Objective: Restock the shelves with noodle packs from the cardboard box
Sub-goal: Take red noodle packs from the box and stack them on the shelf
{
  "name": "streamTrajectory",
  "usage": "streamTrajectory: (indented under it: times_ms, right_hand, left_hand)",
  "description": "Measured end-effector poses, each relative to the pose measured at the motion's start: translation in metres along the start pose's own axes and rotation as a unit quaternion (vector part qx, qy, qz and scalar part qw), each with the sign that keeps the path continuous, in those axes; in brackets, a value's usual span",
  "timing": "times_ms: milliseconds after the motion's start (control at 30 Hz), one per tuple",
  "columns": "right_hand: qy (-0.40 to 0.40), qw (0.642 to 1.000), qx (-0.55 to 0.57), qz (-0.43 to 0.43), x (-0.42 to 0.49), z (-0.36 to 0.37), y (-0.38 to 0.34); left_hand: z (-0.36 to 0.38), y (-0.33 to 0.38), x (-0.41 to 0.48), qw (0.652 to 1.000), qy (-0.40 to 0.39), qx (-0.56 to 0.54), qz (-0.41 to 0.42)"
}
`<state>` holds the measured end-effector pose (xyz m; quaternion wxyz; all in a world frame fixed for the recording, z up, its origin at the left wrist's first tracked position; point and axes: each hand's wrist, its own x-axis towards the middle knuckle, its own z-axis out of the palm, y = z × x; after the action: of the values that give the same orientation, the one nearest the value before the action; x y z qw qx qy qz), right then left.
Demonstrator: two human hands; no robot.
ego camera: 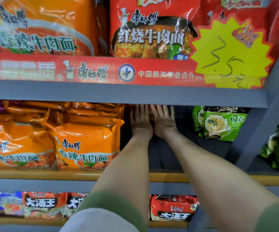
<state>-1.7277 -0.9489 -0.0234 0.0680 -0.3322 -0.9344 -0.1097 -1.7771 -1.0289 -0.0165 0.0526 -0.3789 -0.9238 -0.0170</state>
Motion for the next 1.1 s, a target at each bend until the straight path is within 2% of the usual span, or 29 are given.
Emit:
streamTrajectory:
  times_ms: [67, 133, 233, 367, 533, 600, 733, 833, 900, 967, 1100]
  right_hand:
    - [-0.031, 0.999, 0.001, -0.008, -0.018, -0.008, 0.0]
    - [-0.03, 0.999, -0.002, -0.017, -0.037, -0.009, -0.001]
    - [-0.064, 0.997, 0.028, -0.026, -0.076, -0.016, -0.003]
    - [-0.095, 0.991, 0.083, -0.043, -0.13, -0.038, 0.0]
    - [-0.042, 0.982, 0.162, -0.085, -0.173, -0.08, 0.002]
    - [0.025, 0.98, 0.164, -0.105, -0.188, -0.093, -0.001]
    - [0.178, 0.934, 0.241, -0.196, -0.234, -0.095, -0.019]
    - [0.187, 0.906, 0.293, -0.241, -0.278, -0.082, -0.043]
    - [0.141, 0.904, 0.318, -0.25, -0.302, -0.062, -0.066]
    - [0.043, 0.905, 0.324, -0.272, -0.327, -0.041, -0.093]
    - [-0.114, 0.893, 0.299, -0.317, -0.368, 0.015, -0.147]
  left_hand:
    - [-0.007, 0.001, -0.017, 0.999, -0.025, 0.019, 0.012]
    - [-0.008, 0.002, -0.034, 0.998, -0.05, 0.038, 0.013]
    - [-0.01, 0.001, -0.065, 0.994, -0.105, 0.028, 0.009]
    - [-0.022, 0.003, -0.109, 0.993, -0.112, 0.028, 0.02]
    - [-0.056, 0.0, -0.162, 0.997, -0.049, -0.042, 0.042]
    - [-0.07, -0.009, -0.185, 0.996, 0.002, -0.084, 0.043]
    - [-0.077, -0.031, -0.25, 0.985, 0.099, -0.137, 0.031]
    - [-0.055, -0.052, -0.311, 0.972, 0.121, -0.2, 0.003]
    - [-0.029, -0.071, -0.348, 0.971, 0.105, -0.214, -0.023]
    - [0.005, -0.096, -0.383, 0.972, 0.053, -0.221, -0.058]
    - [0.086, -0.159, -0.45, 0.956, -0.063, -0.218, -0.185]
